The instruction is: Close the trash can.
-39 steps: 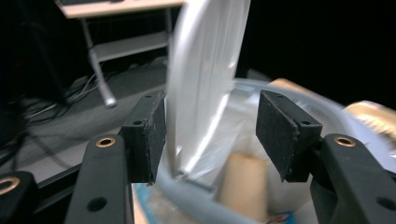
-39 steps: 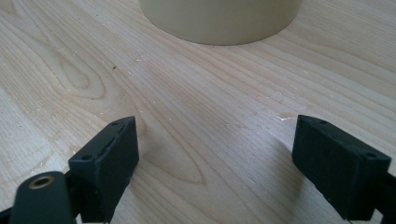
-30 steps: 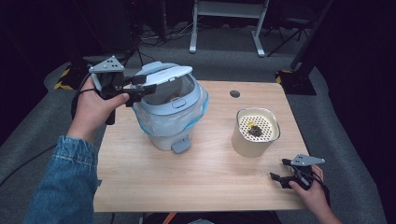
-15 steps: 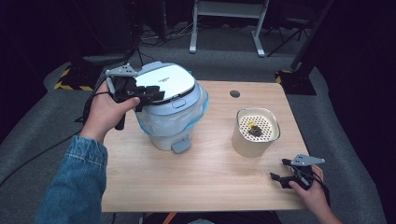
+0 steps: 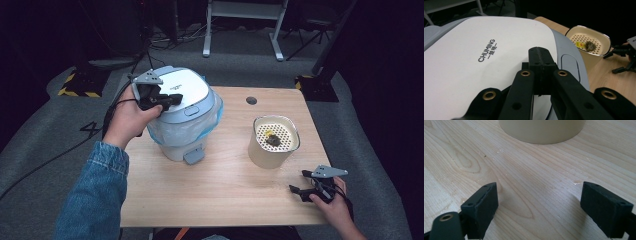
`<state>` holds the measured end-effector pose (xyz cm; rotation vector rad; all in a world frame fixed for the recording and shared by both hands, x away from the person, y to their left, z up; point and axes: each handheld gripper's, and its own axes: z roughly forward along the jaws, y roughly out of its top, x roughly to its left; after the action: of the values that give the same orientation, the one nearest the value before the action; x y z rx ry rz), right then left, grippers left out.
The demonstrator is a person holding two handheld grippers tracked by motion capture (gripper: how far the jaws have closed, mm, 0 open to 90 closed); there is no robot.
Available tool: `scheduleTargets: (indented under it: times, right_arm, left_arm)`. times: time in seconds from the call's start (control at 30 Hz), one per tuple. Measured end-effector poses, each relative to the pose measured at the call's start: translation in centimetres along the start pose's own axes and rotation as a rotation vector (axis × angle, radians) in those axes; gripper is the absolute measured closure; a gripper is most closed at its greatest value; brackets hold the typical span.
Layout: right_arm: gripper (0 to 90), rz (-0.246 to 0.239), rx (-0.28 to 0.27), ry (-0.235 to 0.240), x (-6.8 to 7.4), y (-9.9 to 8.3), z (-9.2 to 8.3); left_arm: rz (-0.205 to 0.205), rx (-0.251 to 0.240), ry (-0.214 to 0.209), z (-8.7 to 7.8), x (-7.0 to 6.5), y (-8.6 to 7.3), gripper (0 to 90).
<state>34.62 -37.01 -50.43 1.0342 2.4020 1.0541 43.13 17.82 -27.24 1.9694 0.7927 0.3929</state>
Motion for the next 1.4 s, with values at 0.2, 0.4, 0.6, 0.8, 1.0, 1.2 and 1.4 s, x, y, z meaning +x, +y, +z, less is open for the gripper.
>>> scheduleTargets:
  times: [0.2,0.4,0.6,0.8,1.0,1.2,1.4]
  right_arm:
    - [14.6,0.000,0.000,0.000,0.0,0.0,0.0]
    - [14.6,0.001,0.000,0.001,0.0,0.0,0.0]
    - [14.7,0.001,0.000,0.001,0.0,0.0,0.0]
    - [14.7,0.001,0.000,0.002,0.0,0.0,0.0]
    - [14.6,0.001,0.000,0.002,0.0,0.0,0.0]
    - [14.7,-0.002,0.001,0.002,0.0,0.1,0.1]
    - [14.7,-0.007,0.000,0.005,-0.1,0.3,0.3]
  left_arm:
    - [0.039,0.028,0.036,0.4,-0.7,0.2,90.0]
    - [0.059,0.014,0.027,-0.1,-1.2,0.0,58.3]
    - [0.054,-0.008,-0.007,-1.5,-2.7,-0.7,43.5]
    - [0.066,-0.013,0.010,-3.6,-4.2,-2.0,41.1]
    - [0.069,-0.044,0.024,-5.5,-5.1,-3.6,39.9]
    - [0.058,-0.039,0.022,-6.7,-6.0,-5.4,38.3]
    - [0.044,-0.036,0.043,-7.5,-6.7,-7.6,37.7]
